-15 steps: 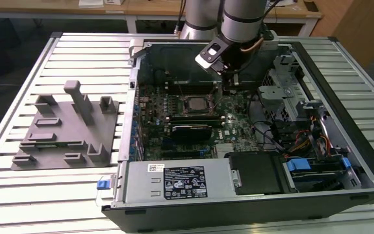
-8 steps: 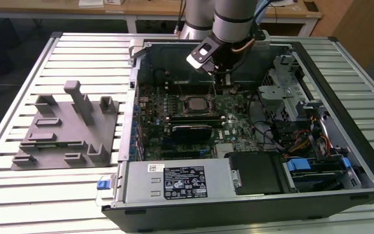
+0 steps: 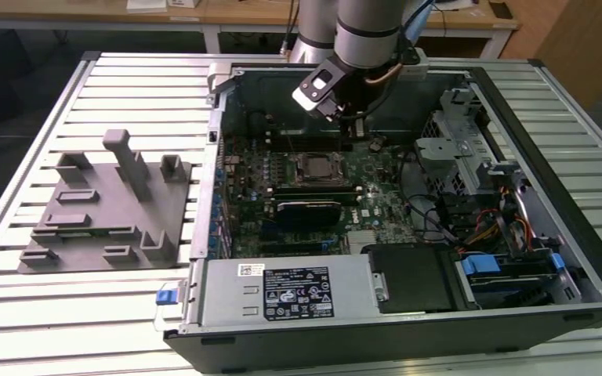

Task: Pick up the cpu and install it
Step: 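Close the cpu cover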

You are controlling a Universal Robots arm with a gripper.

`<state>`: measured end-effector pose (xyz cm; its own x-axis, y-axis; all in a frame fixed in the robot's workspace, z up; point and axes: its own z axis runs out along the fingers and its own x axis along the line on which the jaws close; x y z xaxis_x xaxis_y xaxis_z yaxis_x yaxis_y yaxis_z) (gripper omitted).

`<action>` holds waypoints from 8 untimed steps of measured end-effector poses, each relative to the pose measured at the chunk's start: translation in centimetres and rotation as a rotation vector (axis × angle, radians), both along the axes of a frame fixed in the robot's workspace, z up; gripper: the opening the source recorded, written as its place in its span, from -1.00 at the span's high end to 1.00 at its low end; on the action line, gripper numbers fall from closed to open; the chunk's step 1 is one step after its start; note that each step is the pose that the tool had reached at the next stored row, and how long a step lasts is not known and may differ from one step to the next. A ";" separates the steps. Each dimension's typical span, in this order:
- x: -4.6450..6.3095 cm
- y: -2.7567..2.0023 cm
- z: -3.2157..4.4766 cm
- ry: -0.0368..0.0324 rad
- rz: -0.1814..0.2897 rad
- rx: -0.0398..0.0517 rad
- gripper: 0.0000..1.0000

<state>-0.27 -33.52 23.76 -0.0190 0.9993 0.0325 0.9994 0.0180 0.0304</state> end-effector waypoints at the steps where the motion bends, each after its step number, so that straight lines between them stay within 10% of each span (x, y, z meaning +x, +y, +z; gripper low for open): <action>1: 0.0 0.00 0.00 0.0000 0.000 0.0012 0.79; 8: -0.5 -0.01 -0.05 -0.0001 0.000 0.0065 0.79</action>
<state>-0.73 -33.53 23.71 -0.0189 0.9991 0.0390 0.9994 0.0178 0.0306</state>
